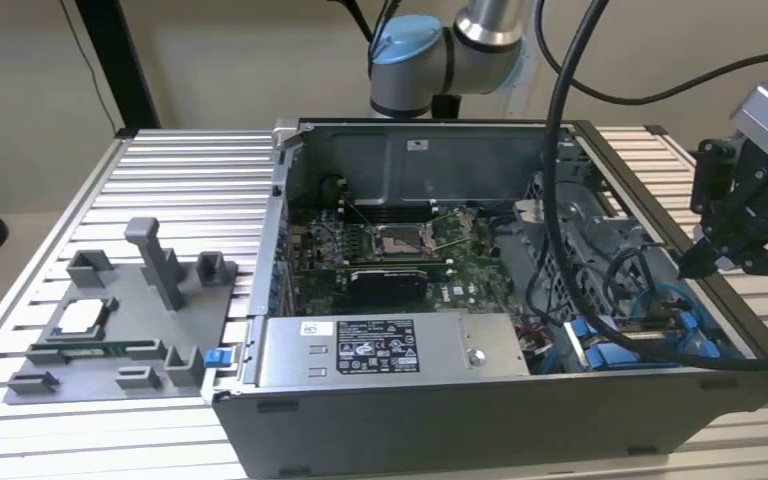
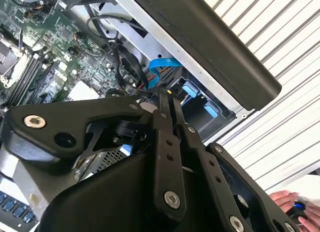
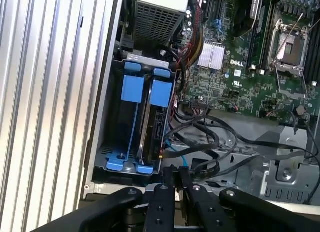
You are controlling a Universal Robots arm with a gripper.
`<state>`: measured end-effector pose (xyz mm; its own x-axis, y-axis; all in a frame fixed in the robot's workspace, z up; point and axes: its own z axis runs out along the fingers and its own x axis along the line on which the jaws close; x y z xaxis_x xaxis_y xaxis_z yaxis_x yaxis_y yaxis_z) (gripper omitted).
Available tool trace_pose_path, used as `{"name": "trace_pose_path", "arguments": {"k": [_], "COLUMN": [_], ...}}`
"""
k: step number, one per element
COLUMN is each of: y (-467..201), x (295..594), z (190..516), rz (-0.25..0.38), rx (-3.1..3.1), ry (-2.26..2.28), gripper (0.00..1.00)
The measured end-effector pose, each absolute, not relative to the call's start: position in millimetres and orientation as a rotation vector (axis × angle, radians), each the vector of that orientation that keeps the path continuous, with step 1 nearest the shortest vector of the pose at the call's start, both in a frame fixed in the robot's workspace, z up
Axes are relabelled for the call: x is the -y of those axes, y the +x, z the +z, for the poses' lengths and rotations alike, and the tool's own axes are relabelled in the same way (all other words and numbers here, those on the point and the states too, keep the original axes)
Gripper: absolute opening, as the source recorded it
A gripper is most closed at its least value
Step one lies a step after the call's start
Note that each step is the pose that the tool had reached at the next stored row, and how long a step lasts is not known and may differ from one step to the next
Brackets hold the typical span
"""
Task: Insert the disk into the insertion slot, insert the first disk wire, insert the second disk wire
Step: 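Insert the second disk wire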
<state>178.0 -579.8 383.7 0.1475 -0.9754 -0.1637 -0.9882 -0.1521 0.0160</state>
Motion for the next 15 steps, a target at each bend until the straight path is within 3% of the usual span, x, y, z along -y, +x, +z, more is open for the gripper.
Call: {"name": "trace_pose_path", "arguments": {"k": [15], "y": [160.3], "x": [579.8], "z": [394.9], "rz": [0.136], "rx": [-1.953], "ry": [-2.284], "gripper": [0.00]}}
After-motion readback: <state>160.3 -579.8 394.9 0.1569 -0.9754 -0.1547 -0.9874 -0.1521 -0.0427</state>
